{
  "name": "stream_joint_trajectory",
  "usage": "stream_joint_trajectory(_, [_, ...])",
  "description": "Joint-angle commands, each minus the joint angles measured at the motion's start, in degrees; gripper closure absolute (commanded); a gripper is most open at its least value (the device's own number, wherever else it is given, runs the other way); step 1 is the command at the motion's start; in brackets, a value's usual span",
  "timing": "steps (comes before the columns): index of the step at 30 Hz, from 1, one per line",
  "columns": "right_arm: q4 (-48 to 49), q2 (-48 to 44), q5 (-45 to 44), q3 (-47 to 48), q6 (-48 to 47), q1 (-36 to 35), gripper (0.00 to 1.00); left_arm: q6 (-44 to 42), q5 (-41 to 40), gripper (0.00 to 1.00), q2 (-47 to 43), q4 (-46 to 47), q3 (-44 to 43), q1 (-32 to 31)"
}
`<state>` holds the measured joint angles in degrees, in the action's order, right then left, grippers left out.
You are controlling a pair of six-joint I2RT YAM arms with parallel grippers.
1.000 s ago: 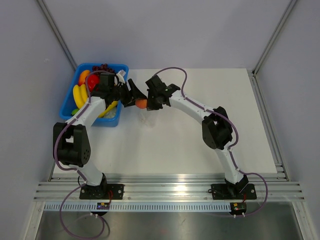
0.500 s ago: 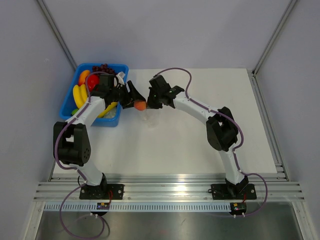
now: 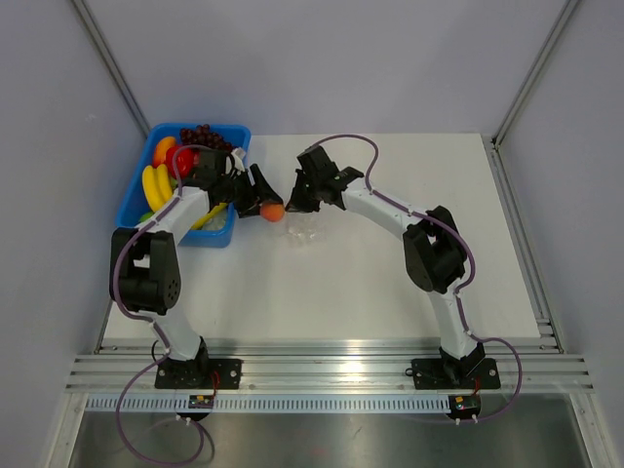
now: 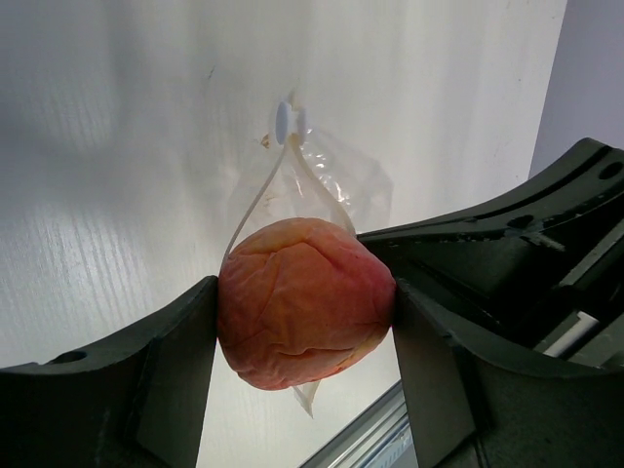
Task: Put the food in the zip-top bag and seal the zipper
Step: Place the fake fruit in the zipper food storage bag.
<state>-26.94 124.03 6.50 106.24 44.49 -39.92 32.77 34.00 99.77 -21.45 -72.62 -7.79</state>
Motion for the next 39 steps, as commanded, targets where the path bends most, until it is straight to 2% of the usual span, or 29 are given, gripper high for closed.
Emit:
stream_joint_trajectory(1, [8.83, -2.48, 5.54, 0.90, 3.06, -0.33, 1.00, -1.05, 0.19, 0.74, 1.31, -1.31, -0.68, -0.73])
stream_joint_trajectory(12, [11.12, -0.10, 9.84, 2.13, 4.64, -0.33, 1.00, -0.61, 0.54, 0.74, 3.50, -1.49, -1.82, -1.08])
stream_joint_trajectory(18, [12.61, 0.51, 11.34, 1.96, 5.87, -0.33, 1.00, -1.49, -1.83, 0.74, 4.38, -3.42, -3.67, -2.23])
stream_joint_trajectory(25, [12.88, 0.69, 12.22, 1.43, 6.84, -0.33, 1.00, -0.61, -4.28, 0.65, 4.04, -3.16, -4.02, -2.58])
stream_joint_trajectory(31, [13.40, 0.69, 15.38, -0.15, 10.09, -0.16, 1.00, 1.59, -10.43, 0.73, 0.70, -1.93, -3.67, -2.58])
stream_joint_trajectory(32, [13.66, 0.60, 16.17, -0.67, 10.53, -0.24, 1.00, 2.03, -11.14, 0.77, 0.35, -1.67, -3.76, -2.49])
stream_joint_trajectory(39, [14.20, 0.60, 18.28, -1.47, 12.38, -0.07, 1.00, 6.34, -13.43, 0.82, -2.03, 0.71, -2.97, -2.49])
